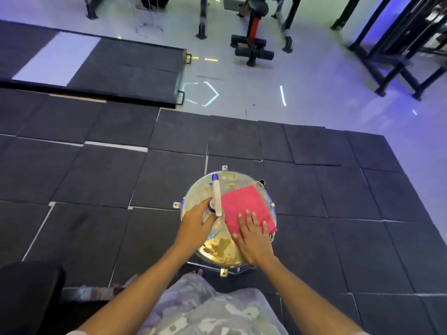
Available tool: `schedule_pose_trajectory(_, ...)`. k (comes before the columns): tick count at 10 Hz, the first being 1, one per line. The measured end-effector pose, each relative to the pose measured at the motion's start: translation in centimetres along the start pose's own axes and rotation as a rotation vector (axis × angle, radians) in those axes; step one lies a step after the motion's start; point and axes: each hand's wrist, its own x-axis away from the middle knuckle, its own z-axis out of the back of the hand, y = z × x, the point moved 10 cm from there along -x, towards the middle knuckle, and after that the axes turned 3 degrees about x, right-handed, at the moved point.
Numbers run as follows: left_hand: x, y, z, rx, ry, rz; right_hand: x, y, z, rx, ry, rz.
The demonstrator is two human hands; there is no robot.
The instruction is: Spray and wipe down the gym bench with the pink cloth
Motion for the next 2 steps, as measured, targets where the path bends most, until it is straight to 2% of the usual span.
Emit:
schedule_pose_trajectory(1,0.4,-1.1,-0.2,-0.109,-0.052,0.033,1.1,-0.6,0.9,-0.045,0.037,-0.059)
schedule_pose_trajectory(2,2.0,-2.6,0.7,-0.425,-0.066,0.068,3.1,-2.7,1.4,-0.092,0.059,0.014)
